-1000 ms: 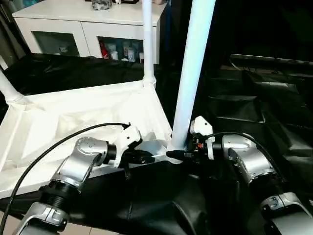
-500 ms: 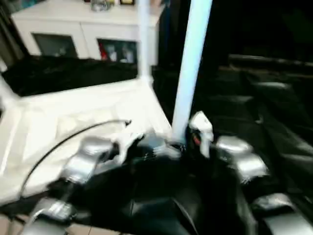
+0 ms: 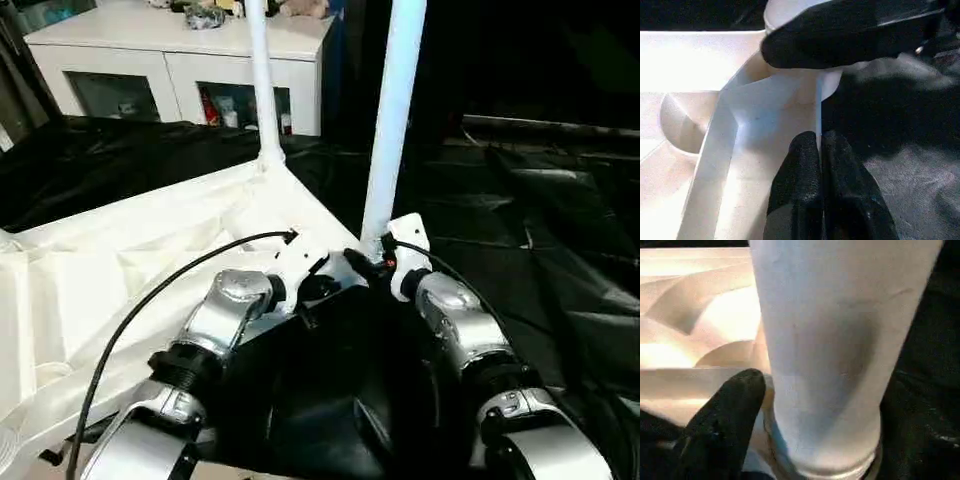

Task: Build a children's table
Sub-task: Rotate leg to tighten

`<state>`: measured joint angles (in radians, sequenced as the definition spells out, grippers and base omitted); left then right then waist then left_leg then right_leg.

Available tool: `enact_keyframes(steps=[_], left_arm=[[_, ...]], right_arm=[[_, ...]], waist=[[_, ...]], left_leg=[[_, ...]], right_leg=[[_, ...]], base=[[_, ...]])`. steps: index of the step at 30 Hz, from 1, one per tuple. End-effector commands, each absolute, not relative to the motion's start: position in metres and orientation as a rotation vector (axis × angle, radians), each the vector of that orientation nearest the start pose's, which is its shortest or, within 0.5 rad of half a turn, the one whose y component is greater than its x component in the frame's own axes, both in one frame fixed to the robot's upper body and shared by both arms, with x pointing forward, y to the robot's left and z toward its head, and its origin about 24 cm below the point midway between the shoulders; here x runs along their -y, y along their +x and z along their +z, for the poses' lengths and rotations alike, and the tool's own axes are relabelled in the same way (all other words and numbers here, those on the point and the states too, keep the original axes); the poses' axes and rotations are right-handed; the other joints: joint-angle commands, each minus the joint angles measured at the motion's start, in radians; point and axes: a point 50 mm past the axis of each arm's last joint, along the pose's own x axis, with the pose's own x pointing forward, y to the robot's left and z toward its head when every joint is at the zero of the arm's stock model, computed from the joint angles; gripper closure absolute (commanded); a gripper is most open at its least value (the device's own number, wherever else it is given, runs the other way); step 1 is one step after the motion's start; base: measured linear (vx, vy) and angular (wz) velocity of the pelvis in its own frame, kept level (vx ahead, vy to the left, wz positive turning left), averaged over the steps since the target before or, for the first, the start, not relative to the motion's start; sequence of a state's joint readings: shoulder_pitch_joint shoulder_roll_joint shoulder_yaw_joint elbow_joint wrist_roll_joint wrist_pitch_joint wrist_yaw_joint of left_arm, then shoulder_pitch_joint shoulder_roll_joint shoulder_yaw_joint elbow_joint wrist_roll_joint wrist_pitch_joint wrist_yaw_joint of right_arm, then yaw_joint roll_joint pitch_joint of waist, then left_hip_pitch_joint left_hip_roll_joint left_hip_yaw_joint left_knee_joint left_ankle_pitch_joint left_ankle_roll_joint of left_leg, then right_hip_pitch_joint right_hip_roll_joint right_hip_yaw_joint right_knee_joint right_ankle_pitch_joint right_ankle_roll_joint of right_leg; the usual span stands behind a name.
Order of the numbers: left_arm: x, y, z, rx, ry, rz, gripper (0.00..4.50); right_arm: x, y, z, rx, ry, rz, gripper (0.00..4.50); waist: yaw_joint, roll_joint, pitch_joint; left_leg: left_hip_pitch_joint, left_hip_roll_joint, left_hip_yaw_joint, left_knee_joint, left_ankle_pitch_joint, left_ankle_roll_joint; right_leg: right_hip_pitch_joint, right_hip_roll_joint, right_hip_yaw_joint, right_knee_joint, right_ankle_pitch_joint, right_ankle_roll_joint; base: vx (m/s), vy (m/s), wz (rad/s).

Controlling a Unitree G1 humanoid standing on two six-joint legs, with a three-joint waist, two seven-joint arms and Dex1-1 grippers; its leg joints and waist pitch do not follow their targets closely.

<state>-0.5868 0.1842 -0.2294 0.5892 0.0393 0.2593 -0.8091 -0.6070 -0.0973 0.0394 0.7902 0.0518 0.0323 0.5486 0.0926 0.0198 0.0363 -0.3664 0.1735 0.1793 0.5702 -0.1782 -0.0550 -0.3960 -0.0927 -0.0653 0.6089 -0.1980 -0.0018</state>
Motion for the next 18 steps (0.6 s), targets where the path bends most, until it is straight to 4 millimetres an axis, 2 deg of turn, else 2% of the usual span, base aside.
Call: enact_keyframes(steps=[1, 4, 6, 8, 9, 14, 17, 18], left_arm=[[-0.087, 0.318, 0.037, -0.39, 0.196, -1.089, 4.5], [-0.101, 0.31, 0.036, -0.4, 0.201, -1.154, 4.5], [-0.106, 0.307, 0.037, -0.4, 0.196, -1.184, 4.5], [-0.112, 0.303, 0.038, -0.404, 0.178, -1.213, 4.5], [-0.115, 0.301, 0.039, -0.405, 0.169, -1.227, 4.5], [-0.126, 0.296, 0.04, -0.418, 0.143, -1.254, 4.5], [-0.128, 0.296, 0.04, -0.42, 0.142, -1.252, 4.5], [-0.129, 0.296, 0.04, -0.423, 0.143, -1.246, 4.5]], right_arm=[[0.081, 0.333, 0.036, -0.245, -0.044, 0.88, 0.7], [0.097, 0.331, 0.043, -0.233, -0.082, 0.999, 0.7], [0.105, 0.33, 0.045, -0.233, -0.107, 1.035, 0.7], [0.113, 0.328, 0.047, -0.242, -0.118, 1.082, 0.7], [0.118, 0.327, 0.048, -0.251, -0.121, 1.11, 0.7], [0.127, 0.32, 0.048, -0.302, -0.135, 1.218, 0.7], [0.127, 0.319, 0.047, -0.312, -0.128, 1.228, 0.7], [0.126, 0.319, 0.045, -0.315, -0.134, 1.227, 0.84]], waist=[[0.007, -0.023, -0.048], [0.008, -0.023, -0.049], [0.01, -0.022, -0.051], [0.013, -0.022, -0.054], [0.012, -0.022, -0.054], [0.017, -0.02, -0.052], [0.017, -0.023, -0.05], [0.017, -0.023, -0.049]], left_leg=[[0.001, 0.052, -0.018, -0.069, -0.242, 0.053], [-0.005, 0.052, -0.018, -0.065, -0.208, 0.073], [0.0, 0.054, -0.013, -0.061, -0.177, 0.082], [-0.002, 0.055, -0.012, -0.057, -0.133, 0.097], [-0.004, 0.055, -0.011, -0.057, -0.125, 0.102], [-0.001, 0.057, -0.011, -0.056, -0.144, 0.111], [0.001, 0.056, -0.01, -0.058, -0.173, 0.095], [0.002, 0.056, -0.01, -0.058, -0.175, 0.092]], right_leg=[[0.041, -0.068, 0.047, -0.089, -0.296, -0.165], [0.046, -0.069, 0.044, -0.085, -0.275, -0.177], [0.042, -0.066, 0.045, -0.082, -0.241, -0.193], [0.045, -0.062, 0.042, -0.069, -0.156, -0.22], [0.045, -0.061, 0.042, -0.067, -0.141, -0.226], [0.043, -0.059, 0.039, -0.065, -0.14, -0.243], [0.041, -0.062, 0.042, -0.071, -0.196, -0.233], [0.041, -0.062, 0.043, -0.072, -0.203, -0.23]], base=[[0.0, 0.0, 0.0], [0.0, 0.0, 0.0], [0.0, 0.0, 0.0], [0.0, 0.0, 0.0], [0.0, 0.0, 0.0], [0.0, 0.0, 0.0], [0.0, 0.0, 0.0], [0.0, 0.0, 0.0]])
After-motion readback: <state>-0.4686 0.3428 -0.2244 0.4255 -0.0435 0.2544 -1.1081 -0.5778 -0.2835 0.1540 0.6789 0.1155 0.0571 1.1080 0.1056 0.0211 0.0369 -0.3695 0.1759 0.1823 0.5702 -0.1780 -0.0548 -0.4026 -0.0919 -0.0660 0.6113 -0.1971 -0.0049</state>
